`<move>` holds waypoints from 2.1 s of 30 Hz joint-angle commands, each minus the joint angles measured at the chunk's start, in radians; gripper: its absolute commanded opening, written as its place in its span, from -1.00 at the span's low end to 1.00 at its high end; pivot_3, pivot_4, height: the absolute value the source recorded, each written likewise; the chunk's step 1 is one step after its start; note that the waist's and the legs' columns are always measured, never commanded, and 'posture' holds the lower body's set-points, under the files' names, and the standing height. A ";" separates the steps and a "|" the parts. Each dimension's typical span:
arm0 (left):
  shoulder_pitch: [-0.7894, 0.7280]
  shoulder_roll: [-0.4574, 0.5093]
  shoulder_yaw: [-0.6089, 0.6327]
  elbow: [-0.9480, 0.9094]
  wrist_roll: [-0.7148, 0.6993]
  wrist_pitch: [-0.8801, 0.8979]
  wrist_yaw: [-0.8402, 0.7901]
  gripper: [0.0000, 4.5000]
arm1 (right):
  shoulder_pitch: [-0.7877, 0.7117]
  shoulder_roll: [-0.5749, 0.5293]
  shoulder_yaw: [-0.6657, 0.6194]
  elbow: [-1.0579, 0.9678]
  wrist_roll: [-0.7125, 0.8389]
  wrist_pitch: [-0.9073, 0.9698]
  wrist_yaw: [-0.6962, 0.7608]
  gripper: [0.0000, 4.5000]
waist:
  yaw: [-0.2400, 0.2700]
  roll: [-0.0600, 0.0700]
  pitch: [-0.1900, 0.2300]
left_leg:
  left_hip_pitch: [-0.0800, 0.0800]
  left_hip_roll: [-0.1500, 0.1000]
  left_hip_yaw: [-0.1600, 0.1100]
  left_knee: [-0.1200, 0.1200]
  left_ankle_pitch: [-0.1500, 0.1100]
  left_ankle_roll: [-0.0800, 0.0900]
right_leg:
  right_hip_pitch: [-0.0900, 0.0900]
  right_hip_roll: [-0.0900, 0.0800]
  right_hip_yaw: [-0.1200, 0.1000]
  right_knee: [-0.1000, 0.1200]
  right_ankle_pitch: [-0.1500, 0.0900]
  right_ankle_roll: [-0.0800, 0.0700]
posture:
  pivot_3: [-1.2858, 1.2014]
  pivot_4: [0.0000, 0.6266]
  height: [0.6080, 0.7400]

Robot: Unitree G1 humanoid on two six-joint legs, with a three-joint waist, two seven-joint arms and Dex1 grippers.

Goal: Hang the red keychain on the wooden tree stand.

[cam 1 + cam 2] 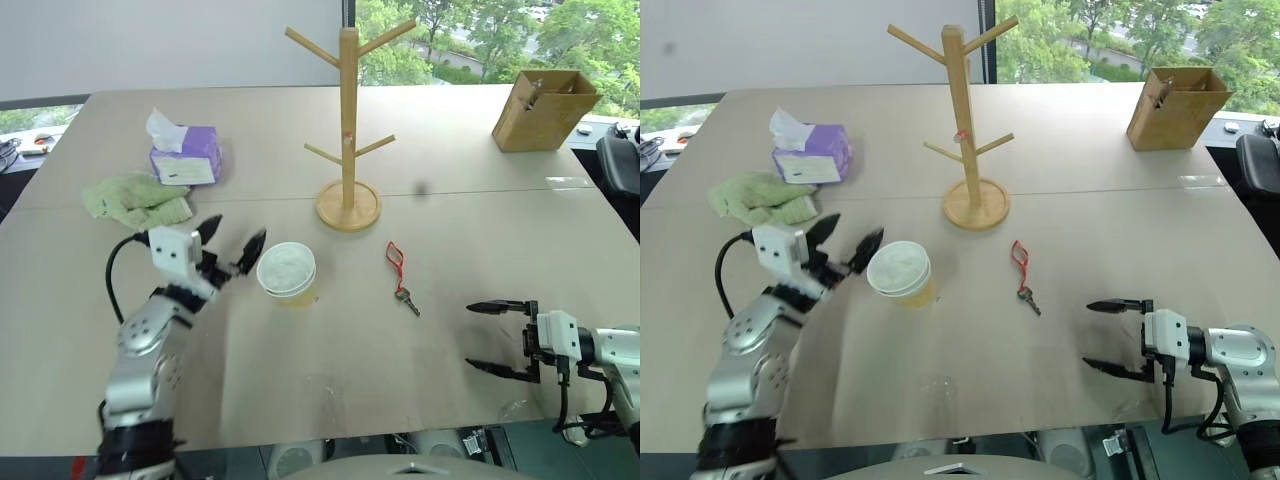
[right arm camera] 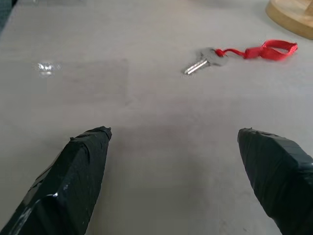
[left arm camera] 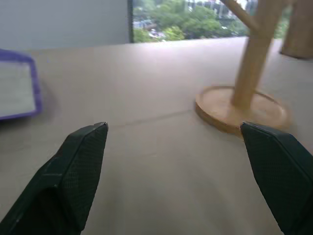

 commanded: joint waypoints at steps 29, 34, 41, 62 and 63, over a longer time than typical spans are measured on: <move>0.252 -0.050 -0.143 -0.111 0.149 -0.241 -0.155 1.00 | -0.041 0.015 0.013 -0.015 0.132 -0.022 0.092 0.97 | 0.019 0.001 -0.002 | 0.000 0.001 0.000 0.001 -0.003 0.005 | 0.000 0.000 0.000 0.000 -0.002 -0.004 | 0.03 -0.52 1.00; 0.231 -0.053 -0.150 -0.096 0.155 -0.247 -0.146 1.00 | -0.030 0.029 0.013 -0.075 0.189 0.003 0.112 0.97 | 0.019 0.001 -0.002 | 0.000 0.001 0.000 0.001 -0.003 0.005 | 0.000 0.000 0.000 0.000 -0.002 -0.004 | 0.03 -0.52 1.00; 0.211 -0.058 -0.169 -0.077 0.163 -0.249 -0.130 1.00 | -0.019 0.027 0.017 -0.101 0.195 0.022 0.114 0.97 | 0.019 0.001 -0.002 | 0.000 0.001 -0.001 0.001 -0.003 0.005 | 0.000 0.000 0.000 0.000 -0.002 -0.004 | 0.03 -0.52 1.00; 0.070 -0.115 -0.260 -0.010 0.212 -0.223 -0.051 1.00 | -0.012 0.029 0.012 -0.114 0.172 0.016 0.086 0.97 | 0.019 0.001 -0.002 | 0.000 0.000 -0.001 0.001 -0.003 0.005 | 0.000 0.000 0.000 0.000 0.000 -0.001 | 0.03 -0.52 1.00; 0.064 -0.120 -0.262 -0.007 0.213 -0.224 -0.046 1.00 | -0.013 0.030 0.012 -0.114 0.171 0.017 0.085 0.97 | 0.019 0.001 -0.002 | 0.000 0.000 -0.001 0.001 -0.003 0.005 | 0.000 0.000 0.000 0.000 0.000 -0.001 | 0.03 -0.52 1.00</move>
